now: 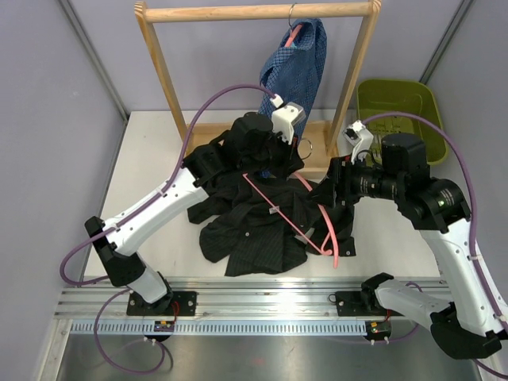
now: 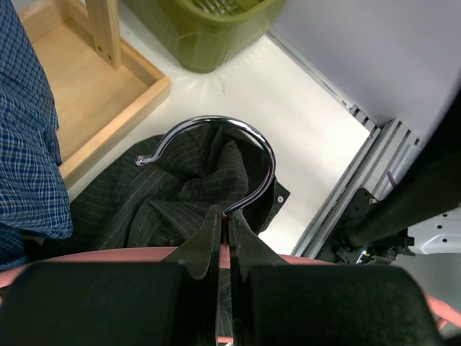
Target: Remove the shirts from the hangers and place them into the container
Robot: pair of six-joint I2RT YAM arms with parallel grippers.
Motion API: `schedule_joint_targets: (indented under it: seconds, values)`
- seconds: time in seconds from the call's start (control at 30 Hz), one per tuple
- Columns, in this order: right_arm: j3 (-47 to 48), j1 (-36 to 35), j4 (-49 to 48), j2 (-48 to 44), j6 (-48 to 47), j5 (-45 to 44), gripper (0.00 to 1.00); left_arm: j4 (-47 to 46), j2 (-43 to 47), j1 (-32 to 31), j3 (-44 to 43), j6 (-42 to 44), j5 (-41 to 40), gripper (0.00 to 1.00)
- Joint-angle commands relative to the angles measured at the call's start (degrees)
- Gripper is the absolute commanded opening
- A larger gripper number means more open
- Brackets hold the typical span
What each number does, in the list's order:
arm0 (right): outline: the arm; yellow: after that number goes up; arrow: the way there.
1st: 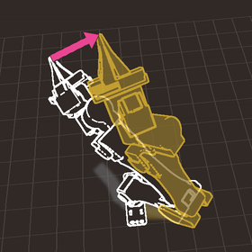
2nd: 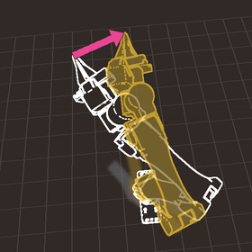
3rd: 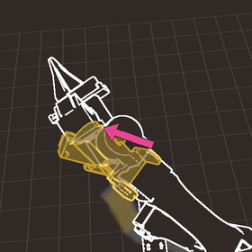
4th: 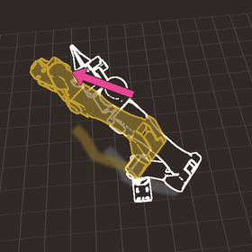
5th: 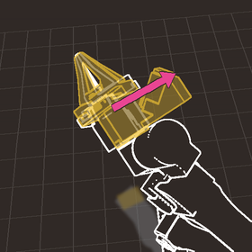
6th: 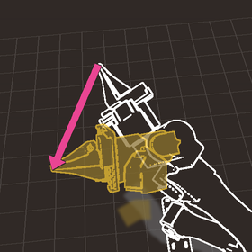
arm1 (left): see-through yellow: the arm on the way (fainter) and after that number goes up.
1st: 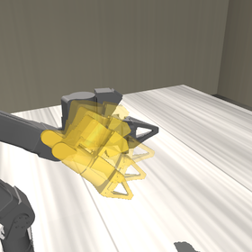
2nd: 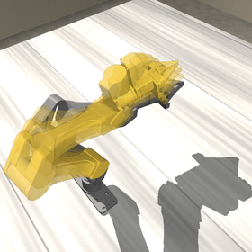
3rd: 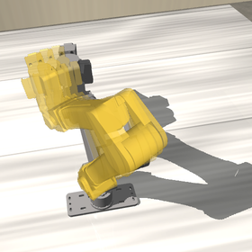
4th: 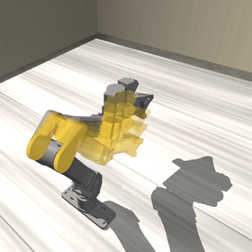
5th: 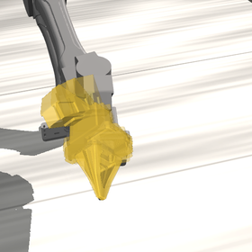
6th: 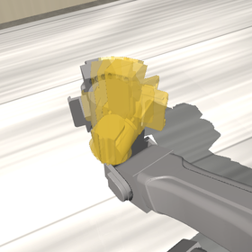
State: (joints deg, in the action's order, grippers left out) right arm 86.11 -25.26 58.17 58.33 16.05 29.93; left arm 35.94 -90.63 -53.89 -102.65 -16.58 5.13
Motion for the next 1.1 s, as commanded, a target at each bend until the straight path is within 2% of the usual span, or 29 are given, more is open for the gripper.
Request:
schedule_joint_targets:
  seconds: [0.0, 0.13, 0.17, 0.4, 0.5, 0.57, 0.6, 0.63, 0.7, 0.73, 0.77, 0.93, 1.07]
  values:
    - [-1.6, -0.8, -1.8, 0.8, -0.7, 2.2, 0.67, -3.6, 0.3, -0.4, -4.7, 1.1, -0.3, 0.00]
    - [-3.2, -1.5, -2.5, 1.2, -0.7, 2.2, 0.56, -3.6, 0.0, -0.5, -5.5, 0.8, 0.9, 0.00]
    - [-3.3, -1.6, -2.7, 1.3, -0.6, 2.1, 0.47, -3.7, -0.1, -0.6, -6.0, 0.8, 1.4, 0.00]
    - [-2.5, -1.8, -3.5, 1.5, -0.8, 2.0, 0.10, -0.7, -3.2, -1.6, -9.1, -1.3, 4.4, 0.00]
    - [-2.7, -2.0, -3.6, 1.5, -0.9, 2.5, 0.01, -0.4, -3.5, -2.3, -7.9, -3.1, 2.8, 0.00]
    - [-3.0, -1.9, -3.6, 1.4, -1.2, 3.5, 0.00, -1.5, -2.8, -2.8, -6.3, -4.2, 1.2, 0.00]
    - [-3.0, -1.9, -3.3, 1.2, -1.5, 3.7, 0.00, -2.2, -1.7, -2.9, -4.0, -5.6, 0.1, 0.19]
    - [-2.8, -1.9, -2.9, 1.2, -1.5, 3.6, 0.00, -3.0, -0.8, -3.0, -2.8, -6.0, -0.5, 0.34]
    - [-1.2, -1.9, -0.7, 1.3, -2.3, 2.2, 0.00, -5.2, 1.7, -3.4, -0.8, -6.7, -3.4, 0.58]
    - [-0.6, -2.0, 0.1, 1.2, -2.6, 1.0, 0.00, -5.5, 2.5, -3.4, 0.4, -6.8, -4.5, 0.83]
    - [0.0, -1.9, 1.8, 0.7, -3.0, -0.5, 0.00, -6.0, 3.1, -3.4, 1.0, -6.8, -4.9, 0.99]
    - [7.2, -2.0, 7.9, -0.8, -2.7, -15.4, 0.00, -3.9, 8.2, -3.5, 1.7, -6.0, -13.4, 0.99]
    - [11.7, -1.9, 12.0, -3.2, -2.0, -25.4, 0.00, -3.3, 14.7, -3.5, 5.5, -4.5, -21.3, 0.99]
